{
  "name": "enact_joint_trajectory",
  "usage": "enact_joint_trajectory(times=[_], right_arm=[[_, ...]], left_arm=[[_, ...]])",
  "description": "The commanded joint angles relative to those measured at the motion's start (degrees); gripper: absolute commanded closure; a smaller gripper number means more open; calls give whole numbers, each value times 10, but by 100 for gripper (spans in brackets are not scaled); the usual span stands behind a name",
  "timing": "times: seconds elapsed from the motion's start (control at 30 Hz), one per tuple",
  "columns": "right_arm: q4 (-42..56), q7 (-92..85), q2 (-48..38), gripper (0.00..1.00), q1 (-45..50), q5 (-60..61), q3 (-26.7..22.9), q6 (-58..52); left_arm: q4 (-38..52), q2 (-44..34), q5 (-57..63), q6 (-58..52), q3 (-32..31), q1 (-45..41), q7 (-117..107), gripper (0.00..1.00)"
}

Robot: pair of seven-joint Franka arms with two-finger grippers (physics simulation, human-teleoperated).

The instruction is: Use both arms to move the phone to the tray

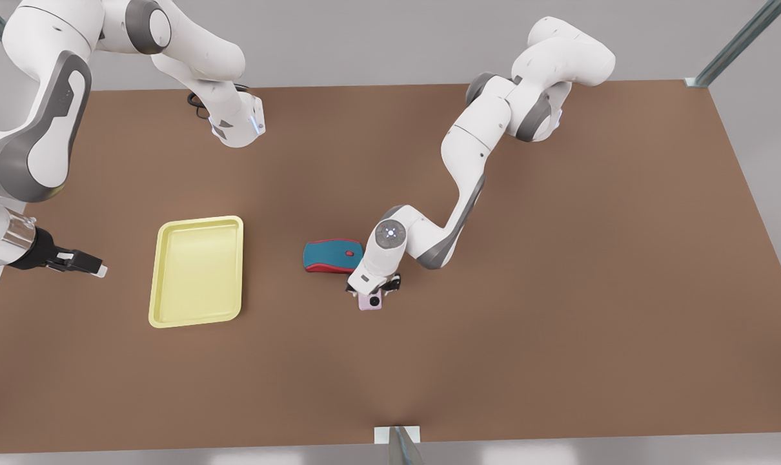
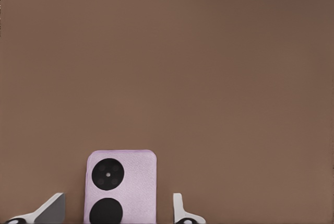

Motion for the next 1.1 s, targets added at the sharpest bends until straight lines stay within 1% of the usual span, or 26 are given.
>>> enact_joint_trajectory(times=[0.0,0.03,0.07,0.1,0.13,0.17,0.2,0.23,0.27,0.33,0.37,0.43,0.47,0.5,0.53,0.57,0.6,0.63,0.67,0.73,0.87,1.07], right_arm=[[0,1,0,0,0,2,0,2],[-1,0,0,0,8,5,2,12],[0,-1,-1,0,31,4,2,12],[2,-2,-2,0,62,-9,2,12],[1,5,-2,0,93,-10,2,11],[0,53,-2,0,122,-20,1,12],[-1,78,-1,0,155,-46,2,13],[-1,80,-4,0,161,-28,17,7],[-1,104,-2,0,196,-33,31,6],[-5,196,12,0,264,-24,32,8],[-5,202,26,0,289,-24,32,14],[-5,262,51,0,335,-24,32,41],[-4,296,79,0,355,-24,32,62],[-3,319,96,0,370,-25,31,86],[-1,351,110,0,386,-25,29,104],[-4,389,130,0,393,-24,29,114],[-23,424,145,0,403,-17,28,163],[-41,460,148,0,405,7,28,200],[-42,474,165,0,425,8,27,208],[-43,529,175,0,429,2,26,220],[-51,540,204,0,440,-4,26,258],[-45,550,278,0,448,-9,24,313]], left_arm=[[0,-2,0,5,0,0,-105,0],[0,-6,0,-6,0,1,-104,0],[0,-19,1,-62,3,3,-93,0],[-4,-48,0,-144,2,25,-27,0],[-7,-88,-2,-264,2,65,63,0],[-9,-123,-4,-316,2,113,138,0],[-46,-171,-2,-366,2,162,198,0],[-60,-209,0,-416,2,210,264,0],[-60,-234,2,-466,3,249,331,0],[-60,-258,1,-490,57,258,387,0],[-60,-277,1,-490,80,258,400,0],[-59,-345,4,-551,127,258,458,0],[-63,-381,7,-572,143,261,495,0],[-143,-459,34,-547,87,313,497,0],[-229,-529,85,-499,20,359,496,0],[-288,-575,102,-463,-6,381,495,0],[-311,-590,104,-454,-10,384,497,0],[-307,-586,105,-459,-7,383,498,0],[-305,-576,106,-455,-6,383,492,0],[-291,-552,106,-452,-3,384,496,0],[-291,-549,106,-453,-2,384,496,0],[-292,-543,105,-451,-1,385,496,0]])
